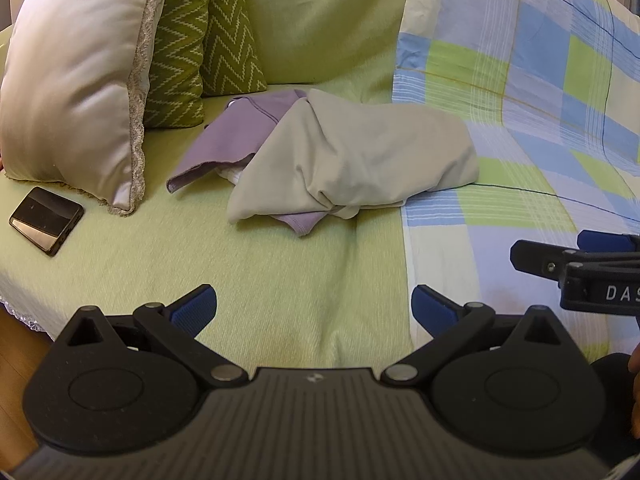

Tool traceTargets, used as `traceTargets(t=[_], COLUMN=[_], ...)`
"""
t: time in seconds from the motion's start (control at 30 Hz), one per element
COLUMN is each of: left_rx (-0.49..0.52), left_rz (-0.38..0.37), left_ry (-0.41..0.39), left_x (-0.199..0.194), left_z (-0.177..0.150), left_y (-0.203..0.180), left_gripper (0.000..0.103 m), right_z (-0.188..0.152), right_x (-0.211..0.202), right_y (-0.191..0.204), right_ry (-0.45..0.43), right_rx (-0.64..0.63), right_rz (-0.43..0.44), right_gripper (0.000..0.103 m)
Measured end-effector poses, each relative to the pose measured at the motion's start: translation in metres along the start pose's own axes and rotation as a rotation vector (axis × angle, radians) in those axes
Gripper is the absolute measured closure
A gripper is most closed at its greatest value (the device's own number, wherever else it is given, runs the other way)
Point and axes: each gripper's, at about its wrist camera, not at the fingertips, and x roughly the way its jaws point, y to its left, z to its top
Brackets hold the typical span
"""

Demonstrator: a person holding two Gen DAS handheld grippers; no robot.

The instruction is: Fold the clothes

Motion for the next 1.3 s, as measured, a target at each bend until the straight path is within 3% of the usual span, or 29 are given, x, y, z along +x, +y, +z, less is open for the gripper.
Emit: traceTargets(t=[1.3], left_rx=[-0.019], left_rz=[-0.025], left_ry=[-0.002], left_x=[-0.0007], left_z=[0.0006], left_y=[0.0024], left_gripper=[0.001], right_z=[0.0010], right_x=[0.0032], right_y=[0.0004], right_ry=[0.020], right_rx=[-0.007], right_rz=[0.003], right_gripper=[0.000])
